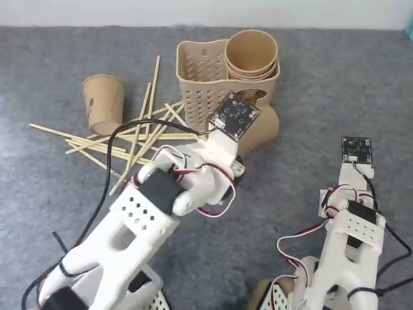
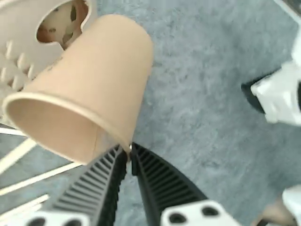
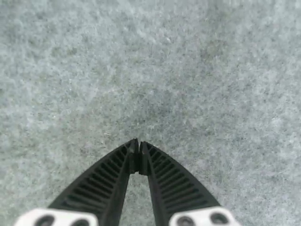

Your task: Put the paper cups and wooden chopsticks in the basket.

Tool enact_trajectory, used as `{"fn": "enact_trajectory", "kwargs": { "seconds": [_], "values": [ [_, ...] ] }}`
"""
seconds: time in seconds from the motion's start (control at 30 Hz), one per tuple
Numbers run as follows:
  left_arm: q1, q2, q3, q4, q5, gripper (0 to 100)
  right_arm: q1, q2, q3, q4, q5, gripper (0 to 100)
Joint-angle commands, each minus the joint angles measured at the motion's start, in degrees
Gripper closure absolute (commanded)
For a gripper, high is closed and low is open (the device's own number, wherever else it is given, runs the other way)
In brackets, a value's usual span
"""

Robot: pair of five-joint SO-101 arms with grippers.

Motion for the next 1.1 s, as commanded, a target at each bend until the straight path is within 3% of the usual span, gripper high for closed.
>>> {"fn": "enact_trajectory", "kwargs": {
  "seconds": [0.0, 0.2, 0.4, 0.63, 1.07],
  "values": [
    [-1.3, -1.5, -8.1, 6.3, -7.0, 99, -0.4, -1.8, 1.0, -1.2, 1.1, 99.1],
    [-6.7, 1.0, -25.5, 19.7, -19.1, 99, -0.5, -1.8, 1.0, -1.2, 1.1, 99.1],
    [-9.5, 4.0, -44.3, 27.8, -26.0, 99, -0.6, -1.8, 1.0, -1.3, 1.1, 99.1],
    [-9.9, 6.9, -49.7, 21.2, -29.8, 99, -0.6, -1.8, 1.0, -1.3, 1.0, 99.1],
    [-17.4, 18.8, -49.6, 8.9, -41.5, 99, -0.6, -1.8, 1.0, -1.3, 1.1, 99.1]
  ]
}}
